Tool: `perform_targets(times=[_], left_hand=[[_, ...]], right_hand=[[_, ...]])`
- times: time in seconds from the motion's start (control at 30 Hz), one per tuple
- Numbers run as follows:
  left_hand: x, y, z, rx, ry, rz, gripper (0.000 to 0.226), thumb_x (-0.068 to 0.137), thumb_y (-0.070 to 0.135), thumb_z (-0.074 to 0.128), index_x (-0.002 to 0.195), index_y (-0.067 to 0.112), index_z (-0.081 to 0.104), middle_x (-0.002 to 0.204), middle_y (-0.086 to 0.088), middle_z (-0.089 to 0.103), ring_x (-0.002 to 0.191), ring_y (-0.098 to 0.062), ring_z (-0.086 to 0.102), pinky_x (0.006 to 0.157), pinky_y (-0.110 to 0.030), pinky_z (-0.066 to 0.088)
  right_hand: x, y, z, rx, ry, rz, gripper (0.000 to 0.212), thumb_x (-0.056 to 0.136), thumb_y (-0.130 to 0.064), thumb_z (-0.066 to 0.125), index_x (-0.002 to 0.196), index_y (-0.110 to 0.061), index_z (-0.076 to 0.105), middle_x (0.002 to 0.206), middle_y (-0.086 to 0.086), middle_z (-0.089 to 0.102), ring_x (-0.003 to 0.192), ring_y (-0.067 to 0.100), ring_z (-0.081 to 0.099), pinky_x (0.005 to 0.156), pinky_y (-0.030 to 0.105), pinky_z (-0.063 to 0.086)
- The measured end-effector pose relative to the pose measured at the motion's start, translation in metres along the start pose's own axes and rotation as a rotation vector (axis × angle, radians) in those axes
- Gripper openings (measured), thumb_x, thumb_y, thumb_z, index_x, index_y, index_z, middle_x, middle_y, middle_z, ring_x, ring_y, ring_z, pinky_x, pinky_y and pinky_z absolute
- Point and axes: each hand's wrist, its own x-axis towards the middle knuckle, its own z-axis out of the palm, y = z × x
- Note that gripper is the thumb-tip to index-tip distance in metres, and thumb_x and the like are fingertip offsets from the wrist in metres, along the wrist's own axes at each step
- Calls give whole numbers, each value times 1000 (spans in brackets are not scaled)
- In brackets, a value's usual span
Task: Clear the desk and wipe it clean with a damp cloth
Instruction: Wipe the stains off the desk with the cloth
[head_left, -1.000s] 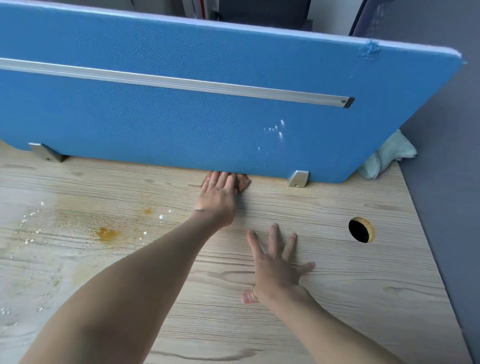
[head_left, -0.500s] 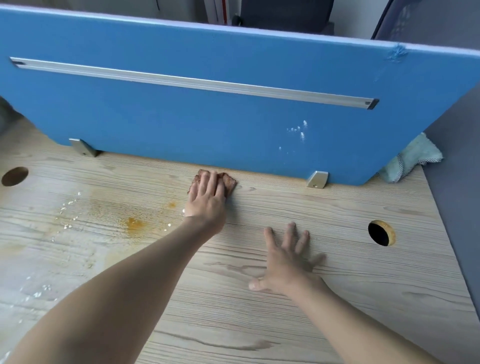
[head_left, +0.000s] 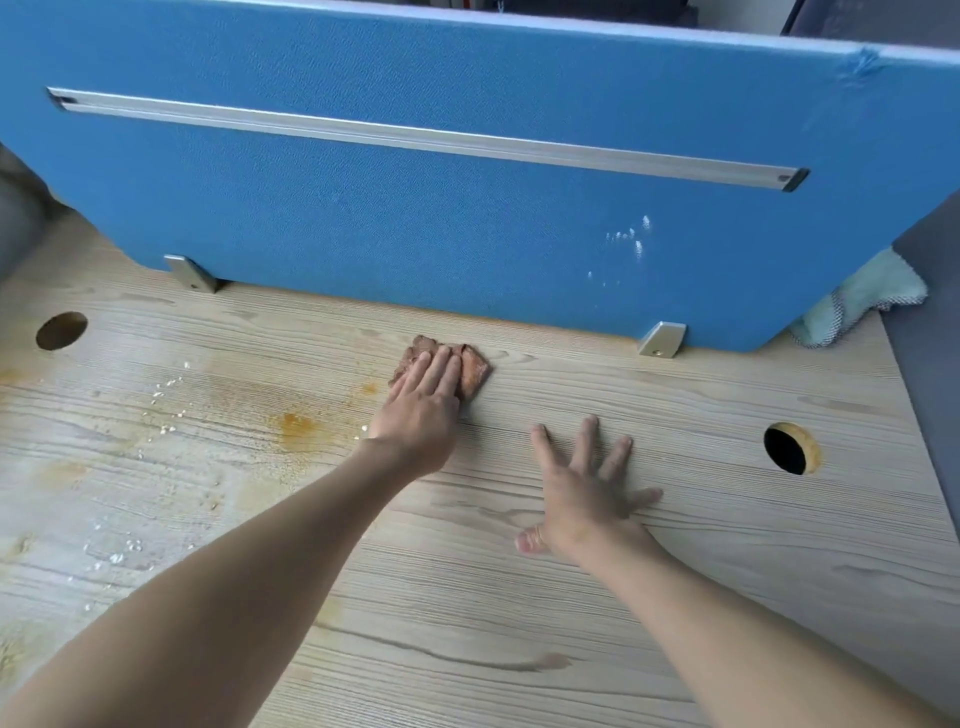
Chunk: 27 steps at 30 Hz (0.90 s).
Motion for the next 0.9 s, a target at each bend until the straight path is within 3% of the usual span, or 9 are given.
perform_targets(times=[0.13,0.3,0.5,0.67,0.9], left_hand=[[-1,10,1,-17,18,-106,60,105,23,20,159,16,-5,166,1,-13,152,-21,-13,124,-35,-5],[-34,14,9,8,-10,31,61,105,21,21,158,20,-10,164,7,-18,150,-13,-20,124,-33,-5],[-28,4,3,-19,5,-103,63,104,18,23,158,15,-10,165,0,-17,151,-20,-18,124,-35,-6],[-63,9,15,-21,-4,10,62,105,21,22,157,20,-12,162,7,-21,149,-13,-22,124,-34,-5],[-50,2,8,-67,20,-144,63,104,16,23,158,16,-8,165,1,-15,152,-21,-16,122,-34,-8]], right_hand=[[2,1,3,4,2,0,132,72,-54,83,151,-48,-22,155,11,-43,142,53,-28,102,85,14],[2,1,3,16,7,-2,132,71,-56,83,150,-50,-22,155,10,-44,143,51,-28,102,84,15],[2,2,3,17,12,-7,132,71,-54,84,150,-50,-22,155,9,-44,143,51,-29,102,85,14],[2,2,4,42,25,-12,133,70,-53,85,150,-51,-21,155,8,-44,143,50,-30,102,85,13],[-2,5,4,37,56,-24,129,72,-51,84,152,-50,-16,157,9,-39,145,51,-25,104,83,14]])
